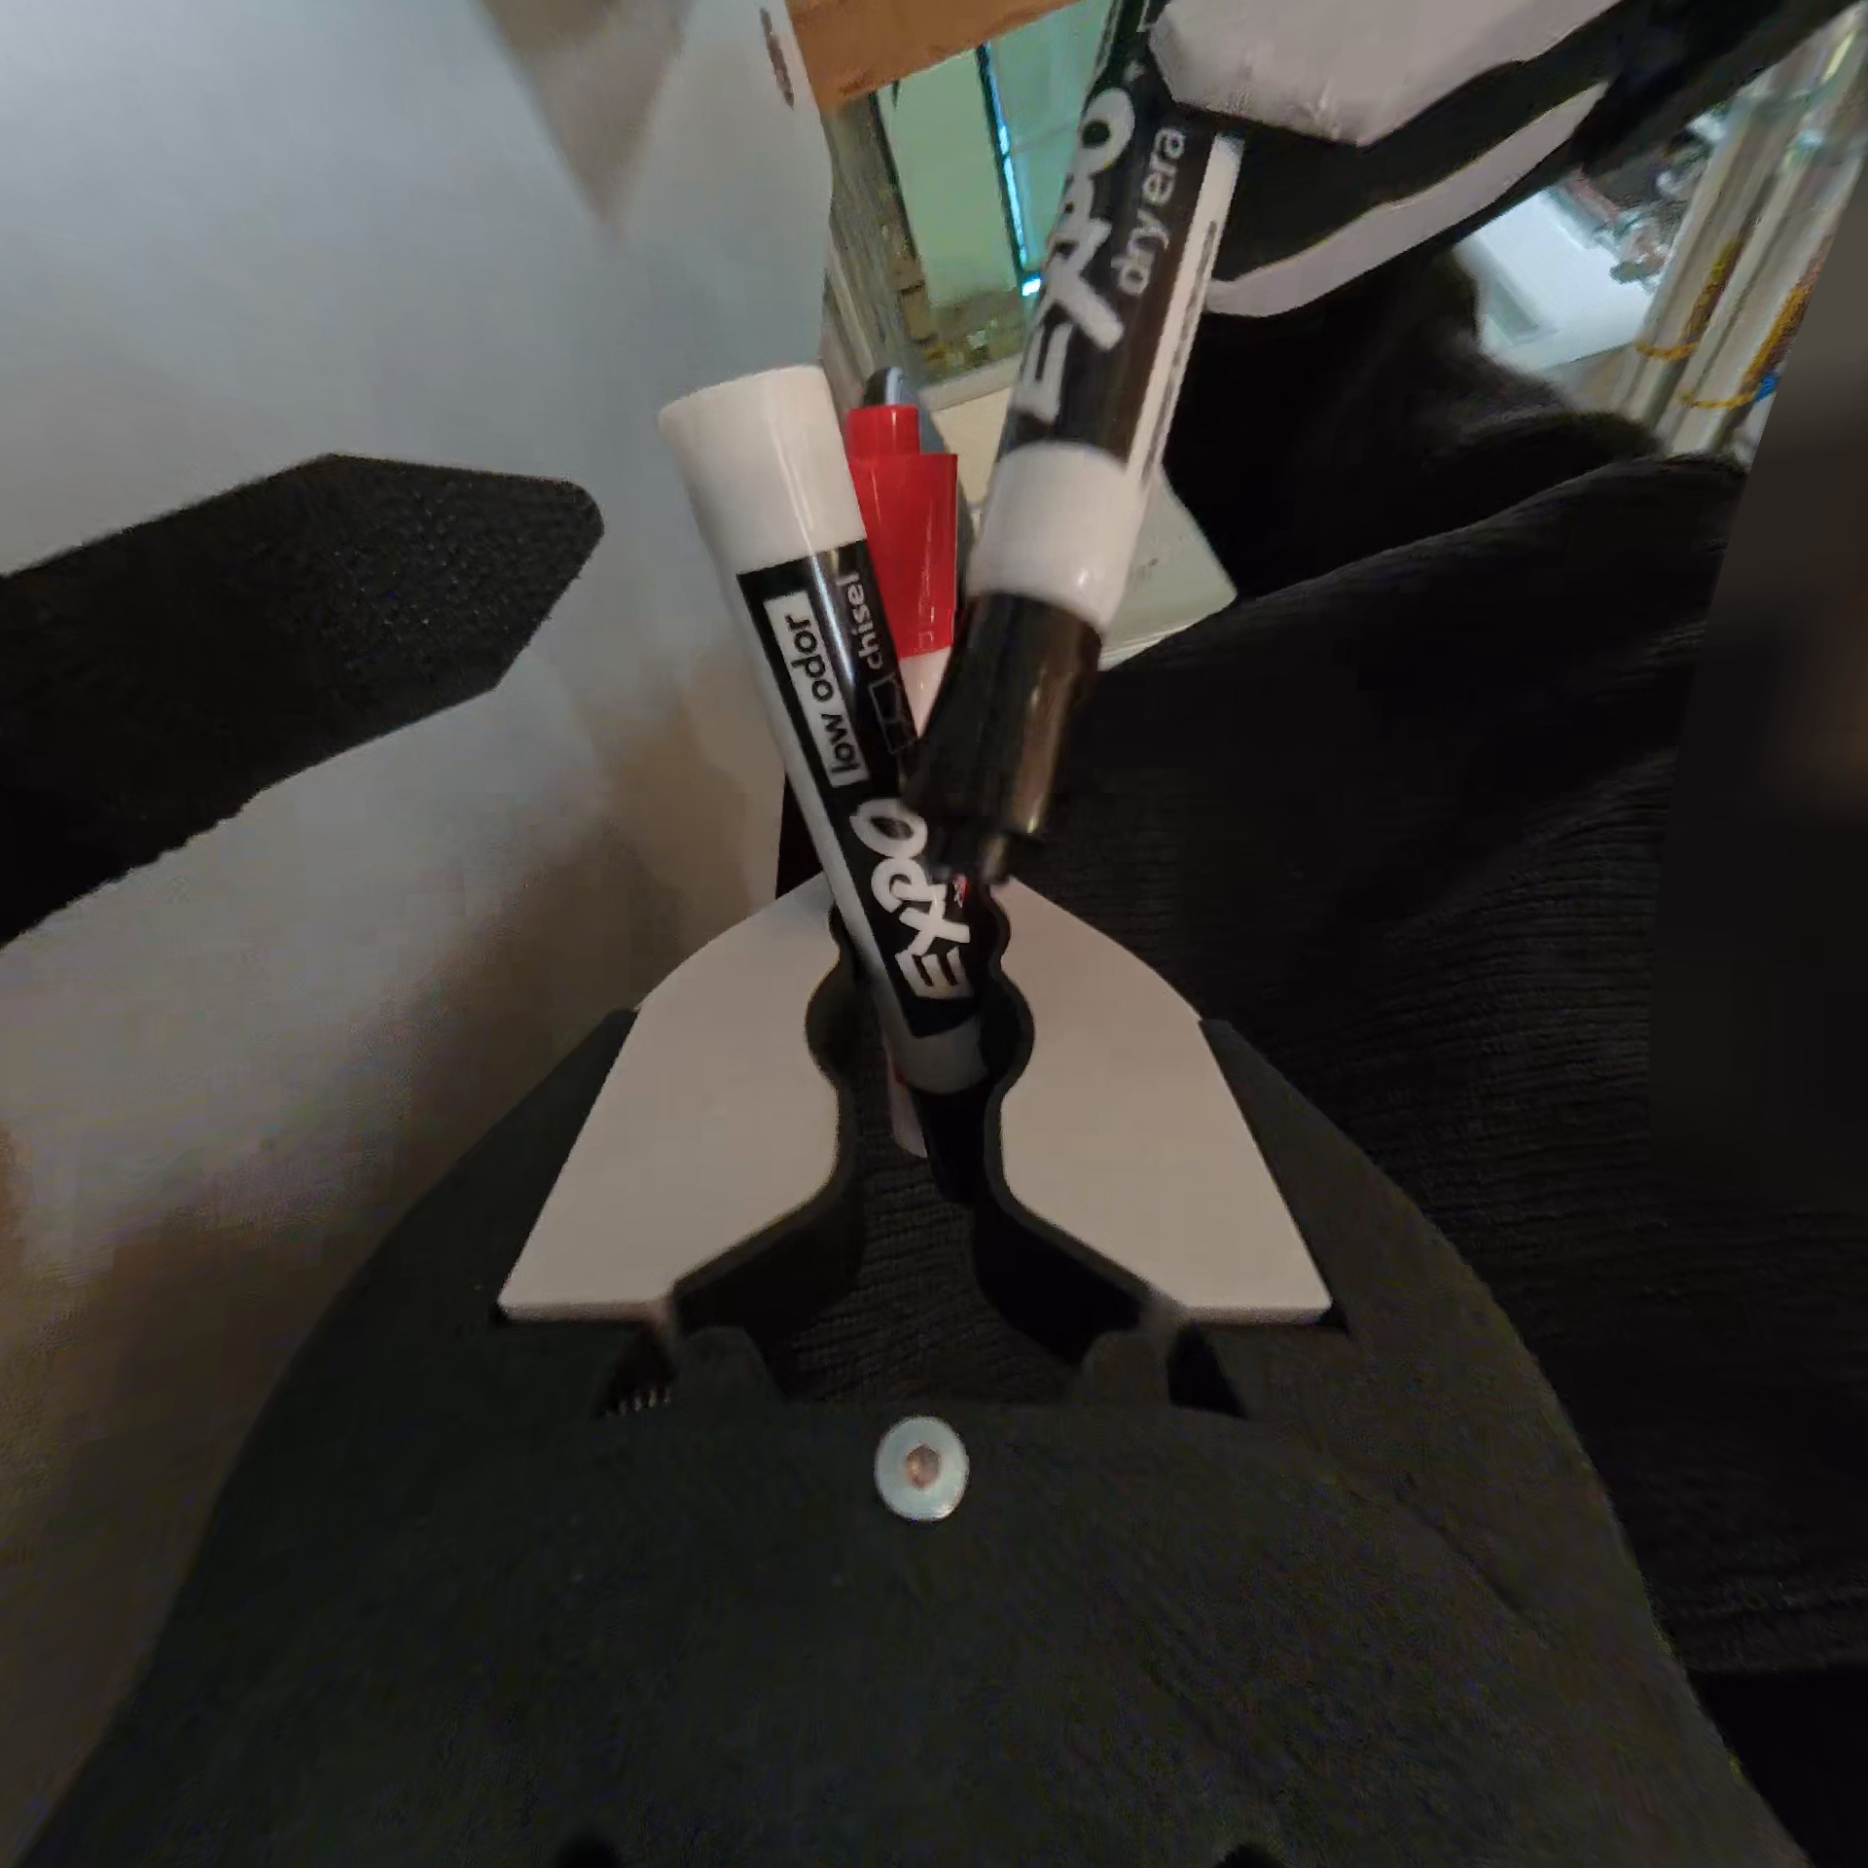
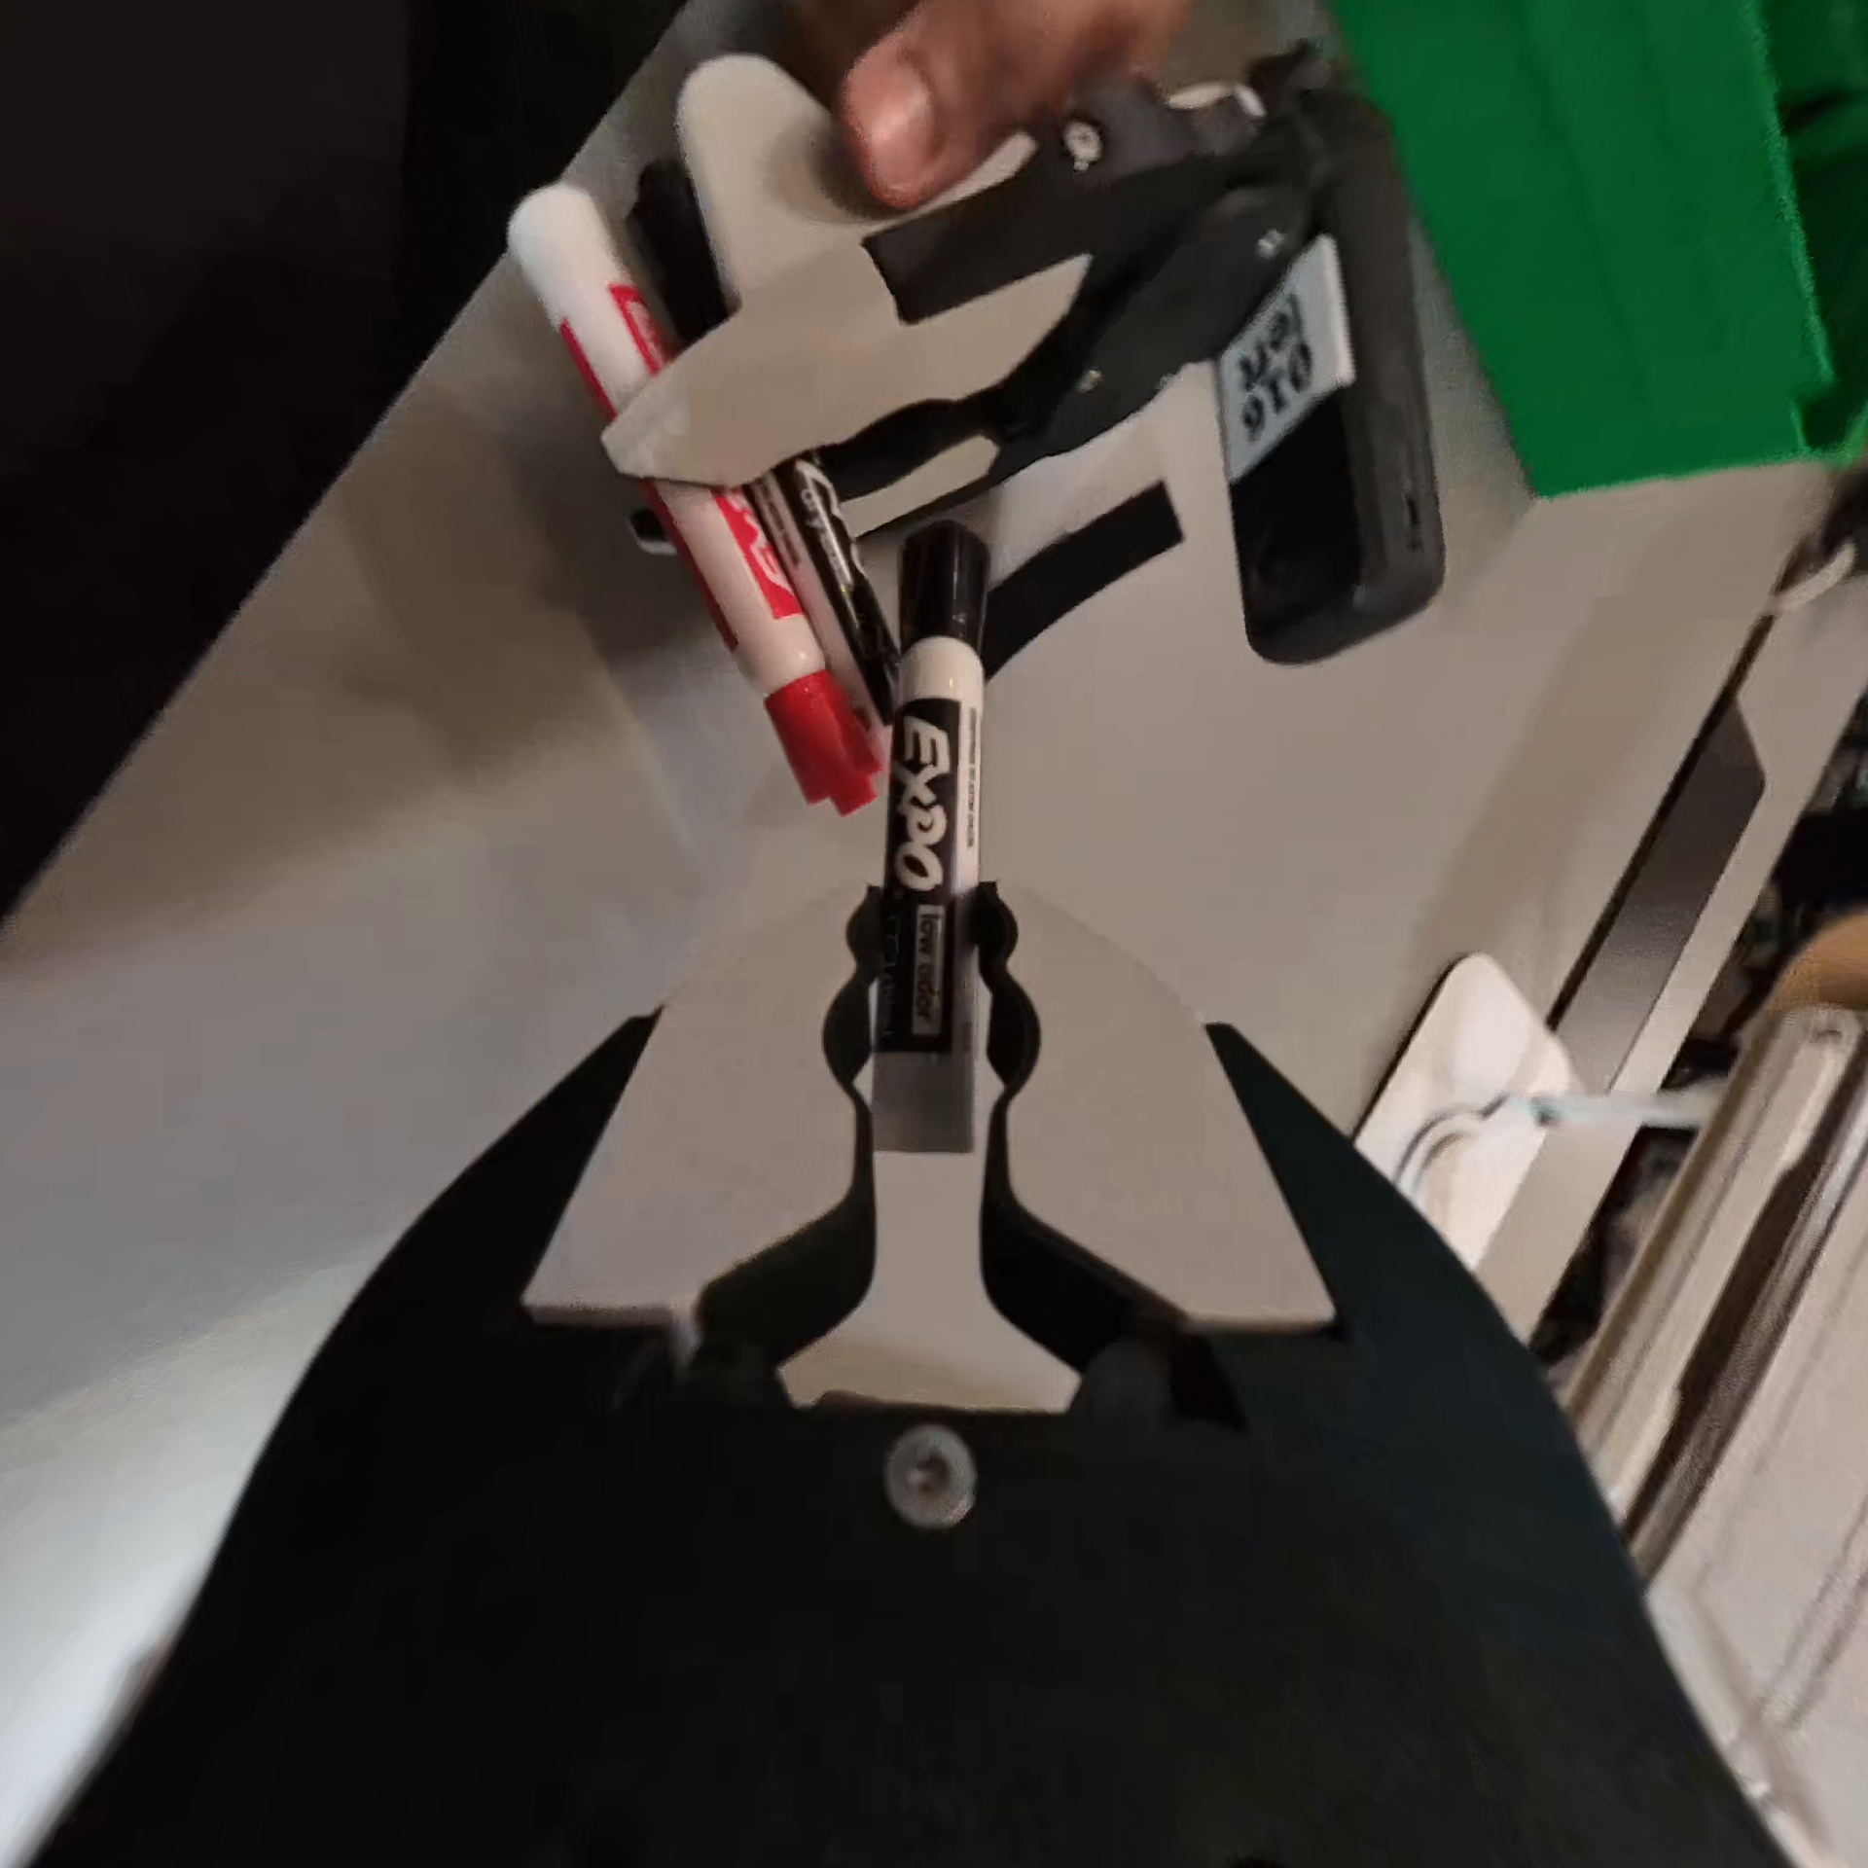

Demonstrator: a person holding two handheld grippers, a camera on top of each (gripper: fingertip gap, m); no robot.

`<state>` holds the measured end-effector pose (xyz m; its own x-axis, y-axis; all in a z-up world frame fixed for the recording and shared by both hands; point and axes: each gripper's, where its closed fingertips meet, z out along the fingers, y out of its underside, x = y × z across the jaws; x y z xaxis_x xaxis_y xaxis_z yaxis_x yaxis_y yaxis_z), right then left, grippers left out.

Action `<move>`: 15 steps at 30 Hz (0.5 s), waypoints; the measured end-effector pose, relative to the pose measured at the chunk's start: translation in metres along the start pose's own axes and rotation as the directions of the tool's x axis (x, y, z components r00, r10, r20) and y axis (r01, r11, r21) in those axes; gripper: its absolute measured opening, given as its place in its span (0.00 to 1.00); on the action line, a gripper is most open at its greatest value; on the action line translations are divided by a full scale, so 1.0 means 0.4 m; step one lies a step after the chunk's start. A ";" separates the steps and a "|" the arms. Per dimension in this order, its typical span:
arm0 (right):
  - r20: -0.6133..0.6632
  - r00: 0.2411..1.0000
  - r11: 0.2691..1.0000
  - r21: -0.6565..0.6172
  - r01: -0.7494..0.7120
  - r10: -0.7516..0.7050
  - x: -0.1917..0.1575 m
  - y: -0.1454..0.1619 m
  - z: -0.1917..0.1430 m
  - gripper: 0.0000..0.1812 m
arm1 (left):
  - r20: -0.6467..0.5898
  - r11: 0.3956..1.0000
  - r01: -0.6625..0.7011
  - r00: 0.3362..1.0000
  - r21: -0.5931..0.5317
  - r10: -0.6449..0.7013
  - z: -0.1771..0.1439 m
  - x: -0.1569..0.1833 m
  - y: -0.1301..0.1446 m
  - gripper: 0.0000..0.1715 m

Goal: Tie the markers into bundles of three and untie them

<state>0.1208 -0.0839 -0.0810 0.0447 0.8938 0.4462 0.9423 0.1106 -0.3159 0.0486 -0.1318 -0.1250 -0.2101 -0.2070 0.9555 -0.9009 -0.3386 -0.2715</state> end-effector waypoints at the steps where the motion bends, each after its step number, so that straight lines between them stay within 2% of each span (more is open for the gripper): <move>1: 0.034 0.998 0.998 -0.006 0.055 -0.054 -0.003 -0.006 0.012 0.10 | 0.013 1.000 -0.010 1.000 -0.017 0.010 0.005 -0.002 0.007 0.11; 7: 0.189 0.945 0.962 0.002 0.271 -0.267 -0.026 -0.029 0.075 0.10 | 0.011 0.996 -0.045 0.999 -0.082 0.046 0.028 0.009 0.039 0.11; 10: 0.219 0.936 0.961 0.042 0.274 -0.277 -0.019 -0.051 0.079 0.10 | 0.008 0.995 -0.039 0.999 -0.096 0.040 0.030 0.004 0.048 0.11; 15: 0.234 0.941 0.970 0.053 0.238 -0.244 0.011 -0.045 0.059 0.10 | 0.005 0.998 -0.034 0.999 -0.059 0.034 0.008 -0.001 0.034 0.11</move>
<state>0.0962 -0.0718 -0.0930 -0.2654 0.9160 0.3007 0.9068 0.3431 -0.2448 0.0377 -0.1392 -0.1293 -0.2389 -0.2226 0.9452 -0.9142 -0.2765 -0.2963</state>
